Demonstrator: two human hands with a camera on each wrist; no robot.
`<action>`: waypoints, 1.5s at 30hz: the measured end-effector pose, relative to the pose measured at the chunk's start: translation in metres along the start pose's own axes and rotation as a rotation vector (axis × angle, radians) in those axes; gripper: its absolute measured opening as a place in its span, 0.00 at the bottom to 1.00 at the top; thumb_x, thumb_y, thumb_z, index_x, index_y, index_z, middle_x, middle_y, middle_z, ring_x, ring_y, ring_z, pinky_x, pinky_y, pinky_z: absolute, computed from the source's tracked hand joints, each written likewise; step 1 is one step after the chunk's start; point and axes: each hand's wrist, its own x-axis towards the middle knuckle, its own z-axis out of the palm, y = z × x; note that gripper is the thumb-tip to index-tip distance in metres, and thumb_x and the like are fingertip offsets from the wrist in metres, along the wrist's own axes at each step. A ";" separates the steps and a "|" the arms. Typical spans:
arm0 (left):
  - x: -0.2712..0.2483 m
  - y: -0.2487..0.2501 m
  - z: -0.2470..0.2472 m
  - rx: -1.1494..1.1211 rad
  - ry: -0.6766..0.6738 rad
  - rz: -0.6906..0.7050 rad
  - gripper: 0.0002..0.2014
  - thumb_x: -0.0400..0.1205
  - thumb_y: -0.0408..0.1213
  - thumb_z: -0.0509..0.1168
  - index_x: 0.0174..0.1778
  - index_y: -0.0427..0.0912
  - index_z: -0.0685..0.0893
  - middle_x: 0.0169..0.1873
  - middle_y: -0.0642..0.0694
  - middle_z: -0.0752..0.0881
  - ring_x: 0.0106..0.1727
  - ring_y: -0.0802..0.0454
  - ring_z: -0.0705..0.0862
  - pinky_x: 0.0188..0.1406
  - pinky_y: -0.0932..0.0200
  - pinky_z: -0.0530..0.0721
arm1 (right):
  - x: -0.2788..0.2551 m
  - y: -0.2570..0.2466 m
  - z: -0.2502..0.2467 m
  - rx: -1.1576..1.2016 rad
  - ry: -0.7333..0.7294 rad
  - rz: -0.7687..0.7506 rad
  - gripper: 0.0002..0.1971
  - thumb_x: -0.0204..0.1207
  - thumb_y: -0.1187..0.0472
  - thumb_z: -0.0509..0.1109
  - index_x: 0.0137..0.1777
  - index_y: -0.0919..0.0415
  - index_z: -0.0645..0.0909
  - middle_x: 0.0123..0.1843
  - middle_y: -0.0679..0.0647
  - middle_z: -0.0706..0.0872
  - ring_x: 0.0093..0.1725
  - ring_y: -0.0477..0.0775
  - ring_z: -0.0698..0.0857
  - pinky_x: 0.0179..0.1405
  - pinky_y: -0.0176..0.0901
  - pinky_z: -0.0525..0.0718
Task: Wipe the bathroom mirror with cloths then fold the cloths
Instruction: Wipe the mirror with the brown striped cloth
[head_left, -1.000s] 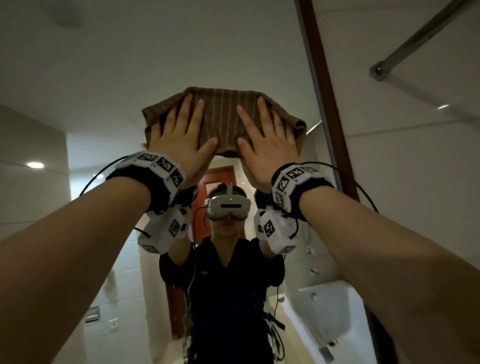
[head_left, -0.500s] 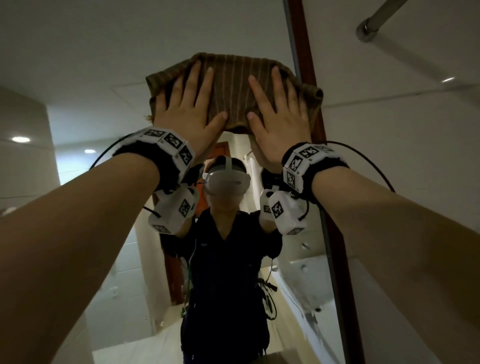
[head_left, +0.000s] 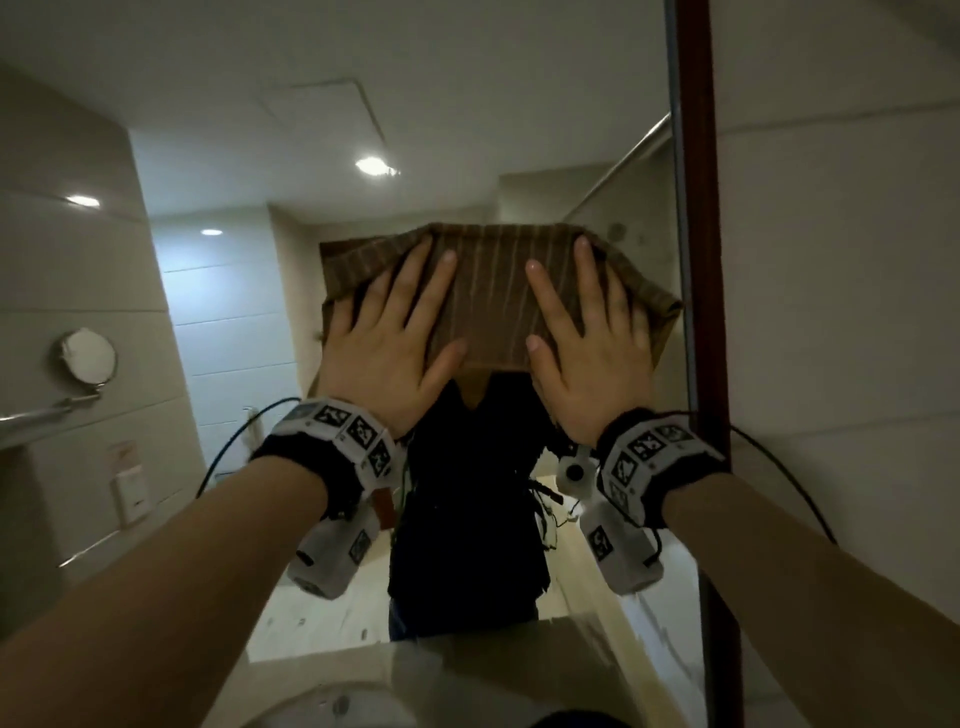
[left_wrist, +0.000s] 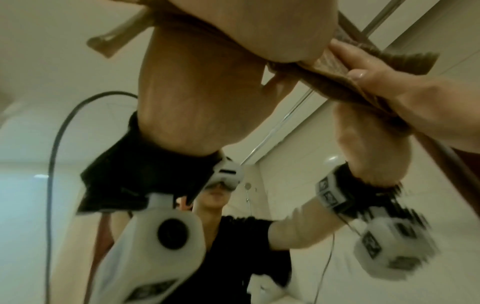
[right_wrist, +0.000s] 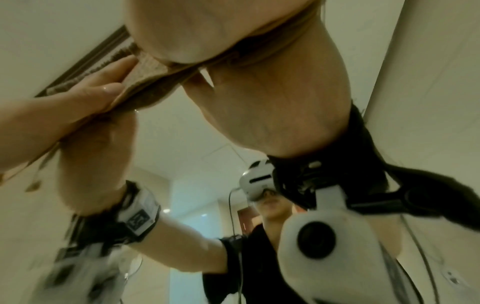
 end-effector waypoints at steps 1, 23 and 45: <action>-0.016 -0.001 0.004 -0.002 -0.018 -0.013 0.35 0.84 0.61 0.47 0.84 0.56 0.42 0.84 0.51 0.47 0.80 0.45 0.61 0.72 0.39 0.63 | -0.013 -0.007 0.005 0.009 -0.014 -0.001 0.33 0.83 0.43 0.53 0.85 0.39 0.43 0.87 0.52 0.38 0.82 0.64 0.56 0.74 0.66 0.61; -0.050 -0.142 -0.026 -0.030 -0.059 -0.022 0.36 0.82 0.63 0.44 0.84 0.57 0.39 0.84 0.54 0.43 0.81 0.49 0.57 0.75 0.42 0.60 | 0.026 -0.137 0.017 0.099 -0.128 -0.088 0.33 0.84 0.41 0.50 0.83 0.35 0.35 0.85 0.48 0.30 0.82 0.62 0.56 0.74 0.60 0.65; 0.062 -0.298 -0.083 0.040 0.131 -0.060 0.36 0.78 0.67 0.37 0.82 0.62 0.36 0.83 0.58 0.40 0.83 0.51 0.48 0.78 0.40 0.52 | 0.209 -0.243 0.014 -0.093 0.057 -0.096 0.31 0.84 0.40 0.45 0.83 0.35 0.36 0.87 0.50 0.35 0.85 0.61 0.47 0.81 0.62 0.47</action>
